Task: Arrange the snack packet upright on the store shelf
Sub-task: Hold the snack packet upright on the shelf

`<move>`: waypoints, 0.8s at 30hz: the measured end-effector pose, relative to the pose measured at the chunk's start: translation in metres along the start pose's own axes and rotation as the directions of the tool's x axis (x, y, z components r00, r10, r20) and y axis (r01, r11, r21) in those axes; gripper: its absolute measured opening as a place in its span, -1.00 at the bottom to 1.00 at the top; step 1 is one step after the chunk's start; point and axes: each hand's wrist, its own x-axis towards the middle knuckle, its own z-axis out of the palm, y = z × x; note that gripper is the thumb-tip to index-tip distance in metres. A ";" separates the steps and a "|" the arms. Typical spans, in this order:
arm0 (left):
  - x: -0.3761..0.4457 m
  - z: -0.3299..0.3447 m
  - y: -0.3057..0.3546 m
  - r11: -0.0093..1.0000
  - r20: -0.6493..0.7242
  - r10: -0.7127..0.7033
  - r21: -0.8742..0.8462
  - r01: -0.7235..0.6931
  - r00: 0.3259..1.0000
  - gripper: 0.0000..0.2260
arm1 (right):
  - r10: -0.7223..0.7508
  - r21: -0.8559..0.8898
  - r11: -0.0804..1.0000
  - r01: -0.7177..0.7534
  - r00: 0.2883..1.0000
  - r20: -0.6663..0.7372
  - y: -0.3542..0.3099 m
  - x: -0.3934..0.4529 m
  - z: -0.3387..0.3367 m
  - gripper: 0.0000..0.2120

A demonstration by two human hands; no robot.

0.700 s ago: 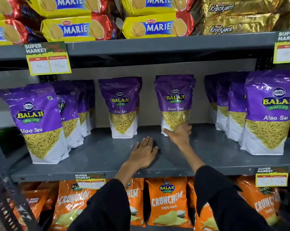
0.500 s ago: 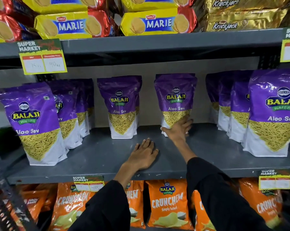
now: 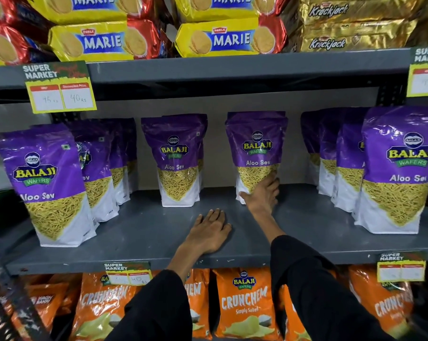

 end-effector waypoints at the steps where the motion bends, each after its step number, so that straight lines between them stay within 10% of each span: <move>1: 0.000 0.000 0.000 1.000 -0.001 -0.001 0.000 0.001 1.000 -0.42 | -0.003 -0.001 1.000 0.003 1.000 -0.003 0.000 -0.002 -0.002 0.24; 24: -0.001 -0.003 0.005 0.998 0.047 -0.044 0.042 0.042 0.998 -0.41 | -0.067 -0.025 0.997 0.066 0.997 -0.037 0.023 -0.087 -0.052 0.22</move>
